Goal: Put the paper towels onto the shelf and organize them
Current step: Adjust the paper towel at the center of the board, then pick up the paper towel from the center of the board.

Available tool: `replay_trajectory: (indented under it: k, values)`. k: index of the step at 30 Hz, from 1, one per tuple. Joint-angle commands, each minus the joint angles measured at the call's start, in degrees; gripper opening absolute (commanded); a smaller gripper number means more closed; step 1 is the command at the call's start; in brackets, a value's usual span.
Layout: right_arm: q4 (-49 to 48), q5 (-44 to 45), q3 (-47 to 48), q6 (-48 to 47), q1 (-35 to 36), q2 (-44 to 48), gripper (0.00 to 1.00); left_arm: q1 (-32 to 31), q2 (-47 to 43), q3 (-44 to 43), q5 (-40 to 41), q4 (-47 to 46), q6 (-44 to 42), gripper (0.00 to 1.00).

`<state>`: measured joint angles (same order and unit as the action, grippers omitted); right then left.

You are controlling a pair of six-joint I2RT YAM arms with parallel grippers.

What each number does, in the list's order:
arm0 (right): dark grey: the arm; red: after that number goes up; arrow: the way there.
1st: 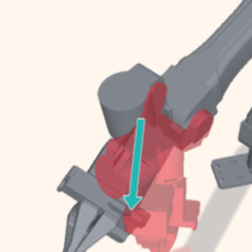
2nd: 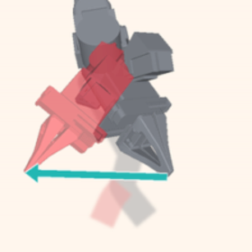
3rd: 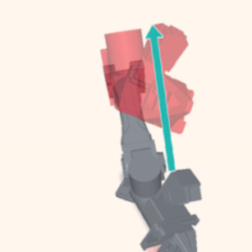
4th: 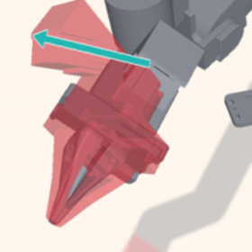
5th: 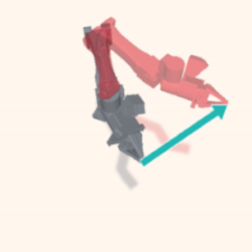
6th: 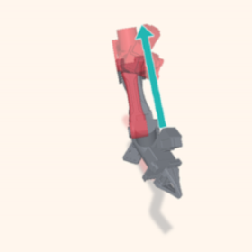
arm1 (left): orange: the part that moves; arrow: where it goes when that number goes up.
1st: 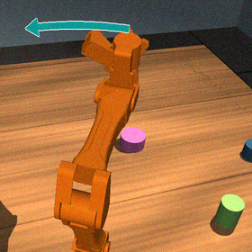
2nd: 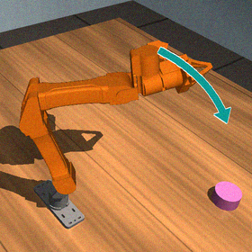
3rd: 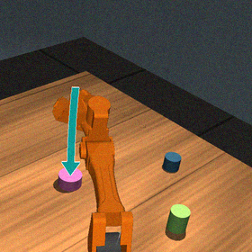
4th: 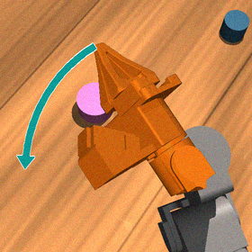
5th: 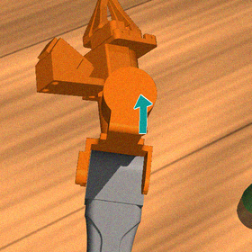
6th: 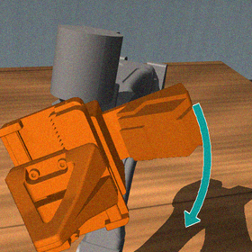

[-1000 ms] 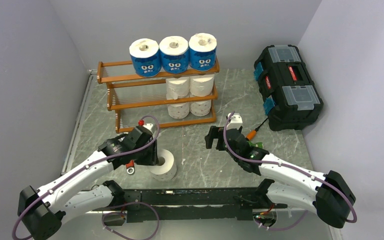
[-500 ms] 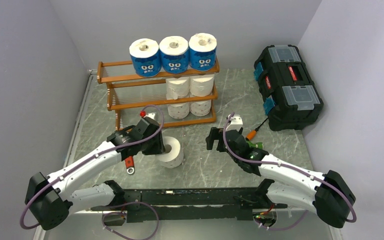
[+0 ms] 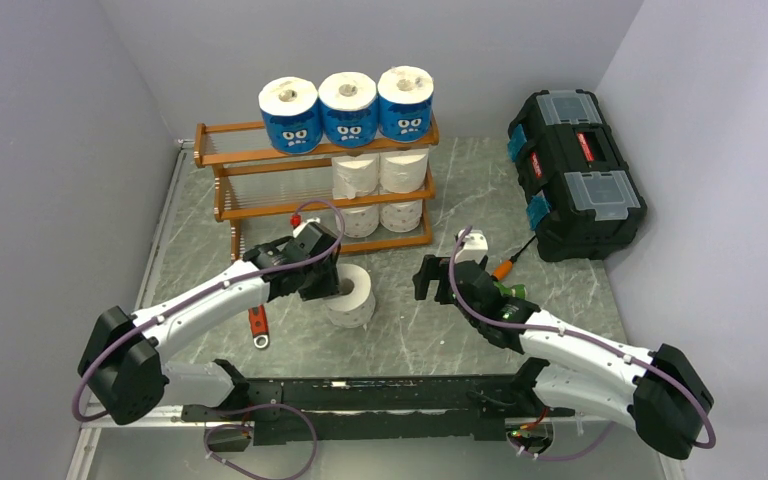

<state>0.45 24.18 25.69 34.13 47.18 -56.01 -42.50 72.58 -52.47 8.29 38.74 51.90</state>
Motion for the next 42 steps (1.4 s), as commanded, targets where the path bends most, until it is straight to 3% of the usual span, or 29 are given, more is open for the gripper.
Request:
replay_trajectory:
  k: [1, 9, 12, 22, 33, 42]
  values:
    - [-0.71, 1.63, -0.21, 0.57, -0.12, 1.18, 0.99, -0.94, -0.26, -2.93, 1.34, -0.96, 1.46, 0.43]
    - [0.85, 1.58, 0.35, 0.41, -0.23, 0.85, 0.99, -1.72, -1.58, -5.23, 3.76, 2.57, -2.85, 0.83]
    - [0.87, 1.66, 0.29, 0.41, -0.21, 1.15, 0.99, -1.68, -3.69, -5.68, 5.53, 5.25, -5.41, 0.89]
    - [0.34, 1.35, -0.04, 0.41, -0.27, 1.36, 0.99, -0.27, -6.74, -4.43, 3.84, 7.22, -13.71, 0.78]
    - [1.1, 1.45, -0.11, 0.32, -0.24, 2.15, 0.99, 0.18, -2.14, -5.33, -1.38, 2.54, -12.04, 0.8]
    - [1.13, 1.75, -0.56, 0.58, -0.29, 2.27, 0.99, 0.22, -0.9, -4.51, -1.3, 1.6, -11.64, 0.72]
